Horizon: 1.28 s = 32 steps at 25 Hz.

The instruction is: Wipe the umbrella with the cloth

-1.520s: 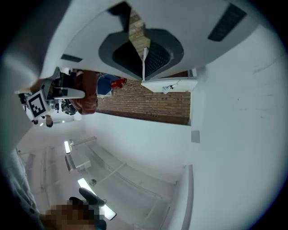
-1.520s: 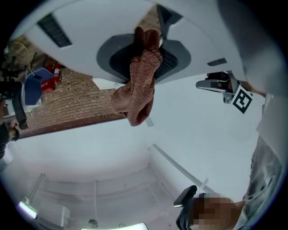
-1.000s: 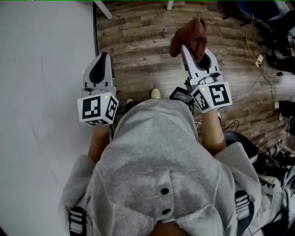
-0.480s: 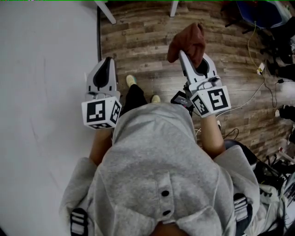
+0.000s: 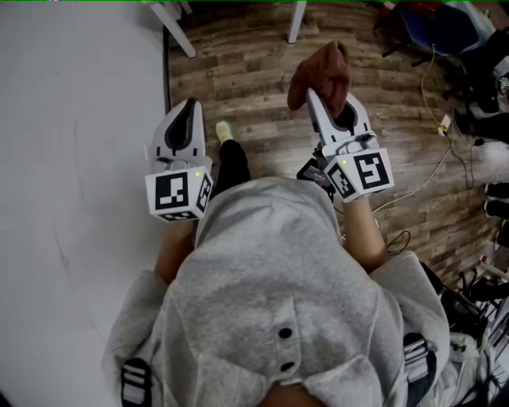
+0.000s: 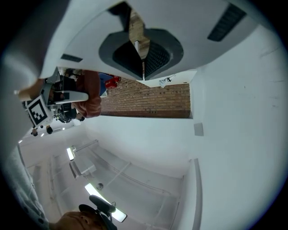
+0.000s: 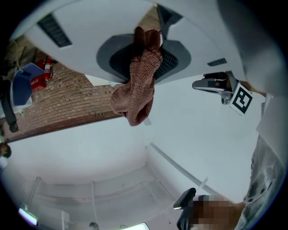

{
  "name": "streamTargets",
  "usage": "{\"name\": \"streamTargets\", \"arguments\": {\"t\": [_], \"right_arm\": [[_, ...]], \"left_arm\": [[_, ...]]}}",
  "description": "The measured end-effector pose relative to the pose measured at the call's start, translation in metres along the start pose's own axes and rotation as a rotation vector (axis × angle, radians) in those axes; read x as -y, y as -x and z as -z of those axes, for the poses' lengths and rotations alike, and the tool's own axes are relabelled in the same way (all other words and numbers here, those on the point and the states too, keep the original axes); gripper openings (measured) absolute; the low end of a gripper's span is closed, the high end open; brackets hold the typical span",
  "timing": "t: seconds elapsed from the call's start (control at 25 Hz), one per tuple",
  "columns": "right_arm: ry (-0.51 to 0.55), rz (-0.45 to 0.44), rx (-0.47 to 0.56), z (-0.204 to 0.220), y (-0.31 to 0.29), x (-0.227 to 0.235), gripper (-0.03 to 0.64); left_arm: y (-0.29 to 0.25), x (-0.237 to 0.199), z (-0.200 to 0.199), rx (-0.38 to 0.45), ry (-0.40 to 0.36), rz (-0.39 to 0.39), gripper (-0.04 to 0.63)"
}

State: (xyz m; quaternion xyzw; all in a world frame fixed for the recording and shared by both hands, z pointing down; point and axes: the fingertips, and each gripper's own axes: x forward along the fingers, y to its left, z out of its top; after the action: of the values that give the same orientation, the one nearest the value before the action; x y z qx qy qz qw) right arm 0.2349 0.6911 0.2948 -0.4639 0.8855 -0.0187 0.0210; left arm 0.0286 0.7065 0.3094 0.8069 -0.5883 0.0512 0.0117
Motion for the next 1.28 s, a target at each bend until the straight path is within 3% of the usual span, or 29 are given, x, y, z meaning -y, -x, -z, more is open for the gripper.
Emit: {"name": "streamTargets", "arguments": {"t": [0.56,1.04,1.28], "right_arm": [[-0.011,-0.062,-0.059,0.018,-0.159,0.023,0.104],[-0.039,-0.045,-0.145,0.032,-0.329,0.059,0.103],[-0.033,-0.037,-0.165,0.034,-0.384,0.056,0.104]], "left_arm": [[-0.116,-0.106,0.013,-0.074,0.038,-0.044,0.015],[-0.252,-0.214,0.017,-0.155,0.08,0.008,0.015],[-0.287,-0.257,0.019,-0.163,0.108,0.025,0.015]]}}
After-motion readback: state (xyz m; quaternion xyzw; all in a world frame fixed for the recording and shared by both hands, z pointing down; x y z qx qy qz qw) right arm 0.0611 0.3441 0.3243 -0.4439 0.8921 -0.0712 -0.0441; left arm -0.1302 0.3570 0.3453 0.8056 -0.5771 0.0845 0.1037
